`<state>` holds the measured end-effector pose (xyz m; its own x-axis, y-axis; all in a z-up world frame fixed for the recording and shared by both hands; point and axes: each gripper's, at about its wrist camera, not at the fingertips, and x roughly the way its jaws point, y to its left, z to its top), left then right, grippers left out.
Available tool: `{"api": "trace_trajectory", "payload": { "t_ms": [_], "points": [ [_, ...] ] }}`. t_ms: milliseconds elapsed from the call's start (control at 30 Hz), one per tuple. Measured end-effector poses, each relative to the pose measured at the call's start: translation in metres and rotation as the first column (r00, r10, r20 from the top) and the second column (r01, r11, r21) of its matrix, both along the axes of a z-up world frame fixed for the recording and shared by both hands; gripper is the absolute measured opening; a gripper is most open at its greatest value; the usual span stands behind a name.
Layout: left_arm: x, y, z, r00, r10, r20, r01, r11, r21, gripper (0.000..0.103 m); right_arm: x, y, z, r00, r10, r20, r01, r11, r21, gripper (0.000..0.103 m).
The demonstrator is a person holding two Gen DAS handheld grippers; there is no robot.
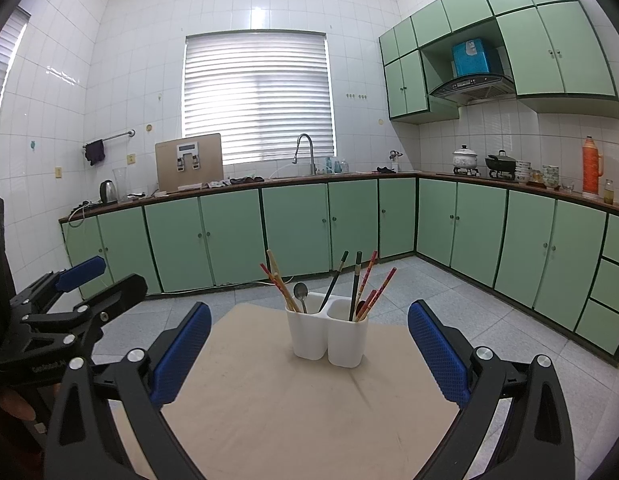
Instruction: Organize utensils
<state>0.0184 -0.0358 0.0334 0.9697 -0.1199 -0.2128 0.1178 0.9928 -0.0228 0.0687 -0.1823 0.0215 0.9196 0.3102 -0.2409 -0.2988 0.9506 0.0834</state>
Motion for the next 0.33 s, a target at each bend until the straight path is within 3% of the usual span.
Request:
{"api": "trace_trajectory", "payload": {
  "t_ms": [333],
  "points": [
    [-0.0004, -0.0027, -0.0003, 1.000, 0.000, -0.001, 0.000, 1.000, 0.002, 0.097, -0.0003, -0.0002, -0.0012, 1.000, 0.000, -0.002, 0.000, 1.000, -0.001, 0.097]
  ]
}}
